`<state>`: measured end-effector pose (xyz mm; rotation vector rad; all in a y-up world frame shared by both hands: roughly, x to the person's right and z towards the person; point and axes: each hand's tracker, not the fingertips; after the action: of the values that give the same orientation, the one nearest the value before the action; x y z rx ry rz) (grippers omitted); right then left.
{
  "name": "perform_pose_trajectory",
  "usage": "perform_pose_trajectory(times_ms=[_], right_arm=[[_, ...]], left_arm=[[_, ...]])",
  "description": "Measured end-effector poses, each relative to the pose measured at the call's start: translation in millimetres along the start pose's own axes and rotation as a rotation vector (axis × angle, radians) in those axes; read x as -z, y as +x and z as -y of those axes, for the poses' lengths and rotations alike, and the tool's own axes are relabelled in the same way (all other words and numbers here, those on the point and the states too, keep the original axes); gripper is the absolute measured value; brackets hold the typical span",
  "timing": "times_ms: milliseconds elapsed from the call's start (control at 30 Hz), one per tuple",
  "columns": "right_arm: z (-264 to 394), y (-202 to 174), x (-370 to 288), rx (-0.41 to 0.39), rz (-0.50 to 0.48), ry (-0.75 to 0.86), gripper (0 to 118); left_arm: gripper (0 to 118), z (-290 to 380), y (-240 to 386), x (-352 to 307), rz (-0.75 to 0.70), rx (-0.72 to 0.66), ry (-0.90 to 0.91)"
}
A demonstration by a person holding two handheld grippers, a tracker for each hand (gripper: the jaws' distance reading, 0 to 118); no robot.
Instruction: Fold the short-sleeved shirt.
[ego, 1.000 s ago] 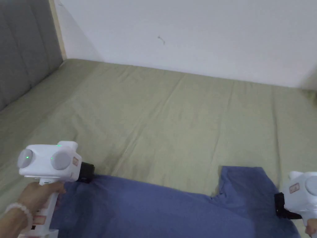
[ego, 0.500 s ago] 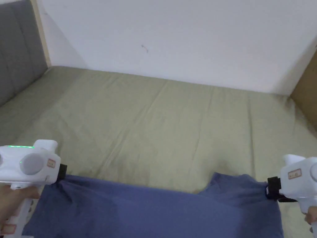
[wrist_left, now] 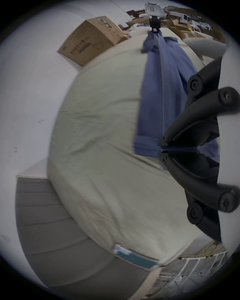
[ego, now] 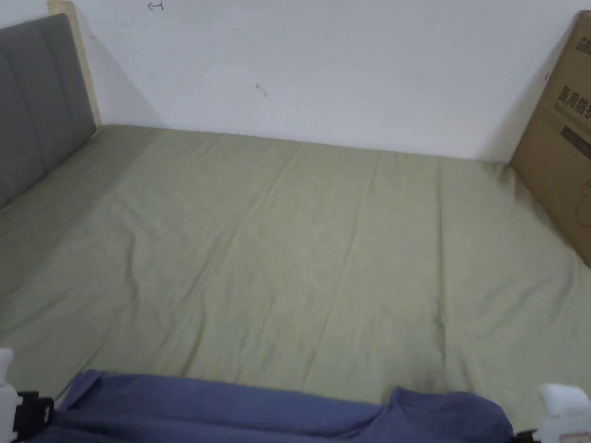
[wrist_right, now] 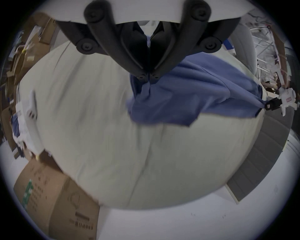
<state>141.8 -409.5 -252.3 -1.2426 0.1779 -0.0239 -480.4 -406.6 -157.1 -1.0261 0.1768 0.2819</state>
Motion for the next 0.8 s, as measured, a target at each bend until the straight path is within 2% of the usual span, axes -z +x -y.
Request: perform_pose_trajectory(times_ms=[67, 133, 167, 200, 233, 267, 300, 333, 367, 433, 467, 500, 533, 567, 600, 633, 667, 733, 800], right_arm=[[23.4, 3.9, 21.5, 0.034, 0.01, -0.054, 1], [35.9, 8.0, 33.1, 0.068, -0.01, -0.028, 8], [37.5, 8.5, 31.4, 0.1, -0.021, -0.013, 8], [37.6, 9.2, 25.5, 0.128, -0.027, 0.017, 20], [35.1, 9.6, 17.2, 0.151, -0.034, 0.038, 36], [32.2, 9.0, 8.7, 0.154, -0.027, 0.034, 74], [29.6, 9.0, -3.5, 0.156, -0.028, 0.048, 94], [26.8, 8.3, -16.2, 0.158, -0.034, 0.096, 93], [24.6, 5.6, -27.0, 0.158, -0.032, 0.134, 88], [21.2, -6.3, -49.7, 0.171, -0.034, 0.227, 88], [19.8, -13.7, -56.8, 0.176, -0.05, 0.266, 82], [18.6, -23.0, -64.1, 0.172, -0.07, 0.312, 68], [18.4, -35.3, -68.1, 0.158, -0.079, 0.35, 50], [17.4, -46.8, -68.5, 0.154, -0.083, 0.369, 23], [16.5, -60.1, -68.3, 0.14, -0.091, 0.379, 12], [15.6, -73.5, -66.8, 0.11, -0.113, 0.383, 8], [15.1, -88.6, -62.6, 0.069, -0.153, 0.382, 3], [15.6, -117.8, -58.1, -0.012, -0.166, 0.393, 0], [14.8, -146.4, -50.5, -0.096, -0.156, 0.378, 0]], left_arm=[[6, 22.5, -4.7, 15.7, 0.006, -0.002, -0.049], [10, 35.4, -11.0, 27.3, -0.007, -0.038, -0.073], [13, 38.1, -11.0, 25.1, -0.002, -0.055, -0.043], [23, 35.8, -15.0, 19.2, -0.02, -0.093, 0.013], [39, 30.2, -21.7, 13.9, -0.024, -0.126, 0.016], [72, 25.9, -29.5, 10.6, -0.01, -0.159, 0.015], [96, 22.1, -31.7, 1.0, 0.012, -0.204, 0.03], [107, 18.5, -38.5, -9.0, 0.033, -0.239, 0.052], [108, 16.2, -45.4, -19.1, 0.068, -0.269, 0.088], [108, 16.8, -49.4, -39.5, 0.104, -0.317, 0.137], [108, 19.8, -51.6, -47.2, 0.124, -0.331, 0.158], [105, 24.3, -53.7, -54.8, 0.146, -0.337, 0.173], [95, 30.0, -54.5, -61.0, 0.16, -0.341, 0.192], [65, 35.6, -49.8, -64.1, 0.173, -0.323, 0.202], [39, 41.1, -49.9, -64.6, 0.165, -0.319, 0.193], [17, 45.6, -50.3, -61.4, 0.163, -0.321, 0.185], [9, 50.6, -51.9, -57.5, 0.166, -0.321, 0.166], [2, 62.4, -52.7, -49.9, 0.23, -0.344, 0.131], [2, 70.0, -57.8, -44.1, 0.248, -0.381, 0.136]])
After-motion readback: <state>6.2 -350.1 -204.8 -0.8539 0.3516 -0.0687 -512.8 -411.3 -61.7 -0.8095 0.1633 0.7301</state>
